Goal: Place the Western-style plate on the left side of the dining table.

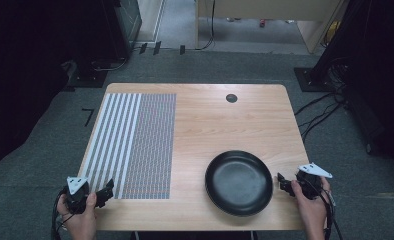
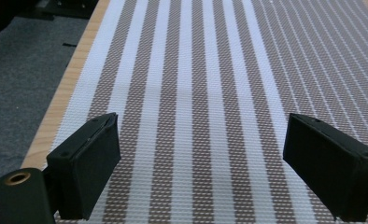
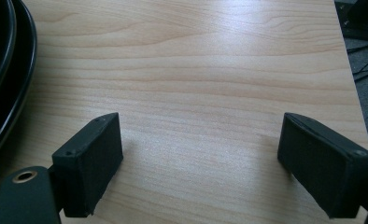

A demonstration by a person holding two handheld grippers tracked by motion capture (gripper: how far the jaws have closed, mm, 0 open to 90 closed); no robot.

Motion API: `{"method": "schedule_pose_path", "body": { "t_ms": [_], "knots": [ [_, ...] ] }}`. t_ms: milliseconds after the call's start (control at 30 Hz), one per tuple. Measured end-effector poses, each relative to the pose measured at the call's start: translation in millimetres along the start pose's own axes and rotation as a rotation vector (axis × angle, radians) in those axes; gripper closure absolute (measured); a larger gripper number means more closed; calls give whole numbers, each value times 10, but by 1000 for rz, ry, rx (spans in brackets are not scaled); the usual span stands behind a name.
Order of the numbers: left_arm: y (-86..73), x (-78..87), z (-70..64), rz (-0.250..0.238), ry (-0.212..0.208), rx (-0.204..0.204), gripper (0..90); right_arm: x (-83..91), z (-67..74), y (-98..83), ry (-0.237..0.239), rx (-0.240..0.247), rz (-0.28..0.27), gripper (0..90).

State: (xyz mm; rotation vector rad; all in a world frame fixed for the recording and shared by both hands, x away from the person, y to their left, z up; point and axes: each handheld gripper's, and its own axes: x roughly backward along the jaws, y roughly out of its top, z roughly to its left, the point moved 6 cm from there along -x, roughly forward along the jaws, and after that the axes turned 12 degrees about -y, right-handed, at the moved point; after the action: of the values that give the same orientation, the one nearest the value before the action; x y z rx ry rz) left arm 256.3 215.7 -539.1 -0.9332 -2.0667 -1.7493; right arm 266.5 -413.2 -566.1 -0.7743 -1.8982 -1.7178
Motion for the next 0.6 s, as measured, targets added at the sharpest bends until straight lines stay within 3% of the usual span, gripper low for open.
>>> {"method": "schedule_pose_path", "body": {
  "t_ms": [200,367,533,600],
  "knots": [
    [69,-45,-140,-13,-17,-13,107,0,-16,3,-26,-19,0,137],
    [101,-111,-266,-10,-43,-20,106,12,-21,6,-18,-50,-1,139],
    [116,-158,-413,-2,-71,-36,107,42,-13,30,-21,-81,-7,141],
    [119,-173,-530,5,-88,-55,107,67,-9,39,-20,-94,-11,140]
  ]
}}
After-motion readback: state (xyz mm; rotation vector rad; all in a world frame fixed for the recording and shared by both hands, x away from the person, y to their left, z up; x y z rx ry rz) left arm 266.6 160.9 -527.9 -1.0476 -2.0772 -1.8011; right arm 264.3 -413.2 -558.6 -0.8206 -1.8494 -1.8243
